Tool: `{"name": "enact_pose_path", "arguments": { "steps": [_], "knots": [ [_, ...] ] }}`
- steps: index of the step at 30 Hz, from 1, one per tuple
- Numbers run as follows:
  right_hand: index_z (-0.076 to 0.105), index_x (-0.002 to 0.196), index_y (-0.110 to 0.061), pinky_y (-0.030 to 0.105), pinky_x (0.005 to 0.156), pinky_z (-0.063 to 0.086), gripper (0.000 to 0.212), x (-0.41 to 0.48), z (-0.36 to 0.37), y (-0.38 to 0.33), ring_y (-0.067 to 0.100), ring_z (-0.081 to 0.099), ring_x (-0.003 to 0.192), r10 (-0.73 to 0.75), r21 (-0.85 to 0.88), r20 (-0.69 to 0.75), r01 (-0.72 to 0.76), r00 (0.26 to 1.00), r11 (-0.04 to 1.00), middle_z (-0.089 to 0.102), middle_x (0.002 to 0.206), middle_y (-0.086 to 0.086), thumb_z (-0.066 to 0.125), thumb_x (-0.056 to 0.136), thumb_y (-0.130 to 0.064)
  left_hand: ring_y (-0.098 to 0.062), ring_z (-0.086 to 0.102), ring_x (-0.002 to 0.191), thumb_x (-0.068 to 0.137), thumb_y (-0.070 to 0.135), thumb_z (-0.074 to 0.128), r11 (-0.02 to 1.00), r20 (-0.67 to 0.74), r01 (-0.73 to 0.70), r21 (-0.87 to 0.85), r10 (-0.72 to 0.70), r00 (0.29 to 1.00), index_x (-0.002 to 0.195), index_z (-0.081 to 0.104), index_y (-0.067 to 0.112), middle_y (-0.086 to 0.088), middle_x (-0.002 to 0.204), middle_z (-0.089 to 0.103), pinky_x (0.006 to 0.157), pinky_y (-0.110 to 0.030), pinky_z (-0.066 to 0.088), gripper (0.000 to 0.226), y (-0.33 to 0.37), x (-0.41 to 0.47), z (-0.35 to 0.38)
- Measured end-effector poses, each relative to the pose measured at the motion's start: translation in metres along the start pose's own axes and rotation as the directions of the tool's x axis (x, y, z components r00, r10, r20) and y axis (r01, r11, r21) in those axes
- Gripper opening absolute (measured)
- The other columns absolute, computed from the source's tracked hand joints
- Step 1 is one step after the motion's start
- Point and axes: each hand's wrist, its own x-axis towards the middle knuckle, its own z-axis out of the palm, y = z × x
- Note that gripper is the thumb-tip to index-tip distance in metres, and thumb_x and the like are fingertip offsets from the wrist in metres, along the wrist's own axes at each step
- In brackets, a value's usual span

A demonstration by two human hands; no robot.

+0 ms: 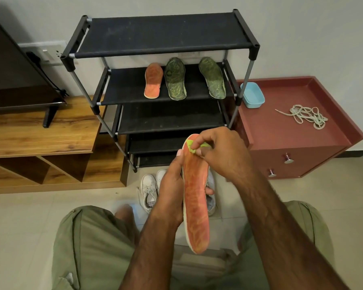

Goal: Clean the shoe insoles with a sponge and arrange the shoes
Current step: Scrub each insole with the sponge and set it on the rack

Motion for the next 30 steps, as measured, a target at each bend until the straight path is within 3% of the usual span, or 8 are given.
{"name": "enact_pose_path", "arguments": {
  "steps": [4, 8, 11, 16, 19, 23, 26, 30],
  "knots": [
    [0.075, 0.083, -0.037, 0.038, 0.084, 0.059, 0.017, 0.001, 0.000, 0.003, 0.013, 0.069, 0.093, 0.017, -0.096, -0.067, -0.024, 0.998, 0.995, 0.075, 0.098, -0.011, 0.075, 0.091, -0.022, -0.026, 0.062, 0.059, 0.099, 0.062, 0.043, 1.000, 0.002, 0.032, 0.002, -0.032, 1.000, 0.092, 0.083, 0.013, -0.017, 0.083, 0.066, 0.057, -0.033, 0.055, 0.063, 0.001, -0.002, 0.002],
    [0.074, 0.081, -0.039, 0.038, 0.086, 0.059, 0.017, 0.002, 0.002, 0.004, 0.008, 0.069, 0.094, 0.000, 0.044, -0.065, 0.003, 0.998, 0.999, 0.075, 0.100, -0.014, 0.078, 0.089, -0.024, -0.026, 0.063, 0.057, 0.099, 0.062, 0.044, 0.999, -0.003, 0.042, -0.003, -0.042, 0.999, 0.103, 0.079, 0.009, -0.018, 0.081, 0.065, 0.055, -0.033, 0.055, 0.064, -0.001, -0.003, 0.002],
    [0.070, 0.078, -0.041, 0.039, 0.082, 0.060, 0.021, 0.004, -0.003, 0.010, 0.015, 0.070, 0.089, 0.056, -0.090, -0.111, -0.066, 0.992, 0.994, 0.074, 0.099, -0.010, 0.077, 0.090, -0.024, -0.026, 0.062, 0.055, 0.100, 0.061, 0.043, 0.999, 0.007, 0.043, -0.022, -0.043, 0.999, 0.093, 0.082, 0.008, -0.017, 0.075, 0.063, 0.054, -0.032, 0.055, 0.066, 0.001, -0.006, 0.001],
    [0.076, 0.083, -0.039, 0.039, 0.080, 0.061, 0.017, 0.005, 0.001, 0.007, 0.007, 0.070, 0.086, 0.025, 0.109, -0.099, -0.014, 0.995, 0.994, 0.074, 0.096, -0.016, 0.077, 0.088, -0.023, -0.026, 0.062, 0.056, 0.100, 0.061, 0.042, 0.999, 0.026, 0.047, -0.016, -0.046, 0.999, 0.097, 0.081, 0.009, -0.017, 0.079, 0.063, 0.053, -0.032, 0.055, 0.066, 0.003, -0.005, 0.003],
    [0.072, 0.079, -0.040, 0.040, 0.078, 0.061, 0.020, 0.008, 0.001, 0.007, 0.011, 0.070, 0.085, 0.049, 0.027, -0.137, -0.046, 0.989, 0.999, 0.074, 0.095, -0.013, 0.076, 0.090, -0.024, -0.025, 0.062, 0.056, 0.100, 0.062, 0.042, 0.998, 0.018, 0.056, 0.003, -0.056, 0.998, 0.093, 0.082, 0.010, -0.017, 0.077, 0.064, 0.054, -0.032, 0.054, 0.066, 0.003, -0.005, 0.004],
    [0.075, 0.087, -0.038, 0.039, 0.079, 0.060, 0.013, 0.008, 0.004, 0.003, 0.008, 0.070, 0.086, 0.004, 0.066, -0.108, 0.003, 0.994, 0.998, 0.074, 0.096, -0.014, 0.077, 0.089, -0.025, -0.025, 0.062, 0.057, 0.100, 0.061, 0.042, 0.998, 0.010, 0.062, -0.007, -0.062, 0.998, 0.108, 0.077, 0.007, -0.015, 0.079, 0.066, 0.055, -0.032, 0.054, 0.065, 0.001, -0.003, 0.004],
    [0.074, 0.088, -0.037, 0.039, 0.078, 0.060, 0.011, 0.011, 0.001, 0.006, 0.012, 0.069, 0.083, 0.045, 0.014, -0.186, -0.043, 0.982, 0.999, 0.075, 0.098, -0.010, 0.076, 0.091, -0.027, -0.025, 0.061, 0.055, 0.100, 0.063, 0.042, 0.996, 0.035, 0.081, -0.037, -0.079, 0.996, 0.097, 0.081, 0.009, -0.014, 0.075, 0.063, 0.053, -0.031, 0.053, 0.067, 0.005, -0.004, 0.003],
    [0.074, 0.086, -0.040, 0.043, 0.082, 0.060, 0.013, 0.011, 0.000, 0.004, 0.014, 0.070, 0.089, -0.001, -0.024, -0.098, -0.001, 0.995, 1.000, 0.074, 0.098, -0.014, 0.078, 0.089, -0.028, -0.025, 0.060, 0.053, 0.100, 0.062, 0.042, 0.997, 0.031, 0.073, -0.033, -0.072, 0.997, 0.089, 0.082, 0.010, -0.014, 0.073, 0.061, 0.051, -0.030, 0.052, 0.066, 0.006, -0.005, 0.003]
  ]
}}
